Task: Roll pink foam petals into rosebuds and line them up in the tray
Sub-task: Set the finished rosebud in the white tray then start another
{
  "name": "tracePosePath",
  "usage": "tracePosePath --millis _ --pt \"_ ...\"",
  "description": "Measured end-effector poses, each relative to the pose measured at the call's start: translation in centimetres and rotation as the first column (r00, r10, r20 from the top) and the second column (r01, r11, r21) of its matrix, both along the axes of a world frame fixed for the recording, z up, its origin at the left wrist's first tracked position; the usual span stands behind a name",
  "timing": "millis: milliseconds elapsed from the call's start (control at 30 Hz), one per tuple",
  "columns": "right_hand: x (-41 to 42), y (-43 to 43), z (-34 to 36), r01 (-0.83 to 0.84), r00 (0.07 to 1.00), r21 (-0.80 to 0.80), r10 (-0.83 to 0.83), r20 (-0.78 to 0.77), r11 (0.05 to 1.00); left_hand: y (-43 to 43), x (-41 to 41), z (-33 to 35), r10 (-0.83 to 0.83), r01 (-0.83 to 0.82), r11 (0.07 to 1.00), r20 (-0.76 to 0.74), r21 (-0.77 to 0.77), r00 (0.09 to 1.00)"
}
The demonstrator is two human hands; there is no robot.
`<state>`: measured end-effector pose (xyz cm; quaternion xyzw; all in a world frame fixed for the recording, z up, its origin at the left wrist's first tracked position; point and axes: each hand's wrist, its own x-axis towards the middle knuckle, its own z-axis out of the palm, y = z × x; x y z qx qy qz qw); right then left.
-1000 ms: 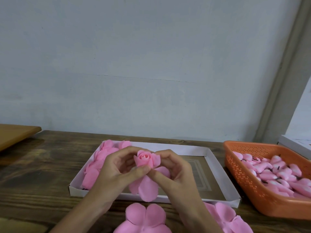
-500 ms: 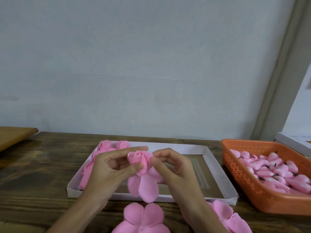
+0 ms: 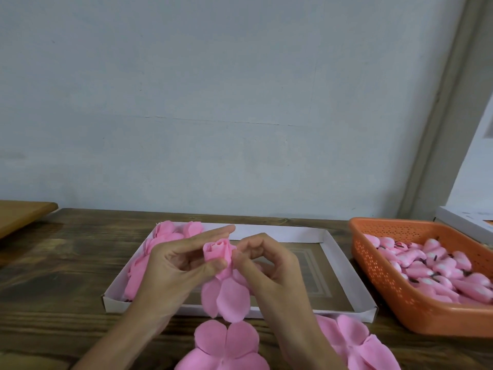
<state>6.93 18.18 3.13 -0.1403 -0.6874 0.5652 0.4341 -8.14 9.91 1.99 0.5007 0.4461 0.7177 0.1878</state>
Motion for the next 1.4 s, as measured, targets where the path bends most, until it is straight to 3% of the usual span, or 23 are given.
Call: tracePosePath --millis 233,433,700,900,1000,1067,1167,1400 --pt "0.5 0.8 0.5 0.033 0.999 -0.212 -0.031 0.013 0.977 0.1 0.3 0.1 0.133 -0.136 0.991 0.124 0.016 0.983" --pt "0.4 0.8 0.2 0.052 0.997 -0.319 -0.067 -0.037 0.946 0.1 0.4 0.0 0.136 -0.136 0.991 0.057 0.001 0.989" --pt "0.1 0.2 0.2 0.031 0.997 -0.125 -0.038 -0.06 0.992 -0.1 0.4 0.1 0.095 -0.095 0.995 0.006 -0.008 0.995" --pt "0.1 0.3 0.5 -0.035 0.999 -0.139 0.032 -0.025 0.99 -0.2 0.2 0.2 0.142 -0.14 0.988 0.039 -0.06 0.989" --pt "0.2 0.6 0.3 0.025 0.997 -0.154 -0.012 0.082 0.988 0.0 0.2 0.1 0.175 -0.171 0.984 0.115 -0.049 0.978" --pt "0.4 0.9 0.2 0.004 0.973 -0.162 0.033 0.228 0.987 0.1 0.1 0.0 0.189 -0.187 0.982 0.183 -0.032 0.965" --pt "0.6 1.5 0.1 -0.036 0.951 -0.231 0.104 0.292 0.972 0.3 -0.2 -0.1 0.205 -0.209 0.978 0.251 -0.013 0.946" --pt "0.6 1.2 -0.1 0.04 0.995 -0.383 -0.001 0.102 0.923 0.2 0.0 -0.1 0.182 -0.18 0.983 0.188 -0.024 0.965"
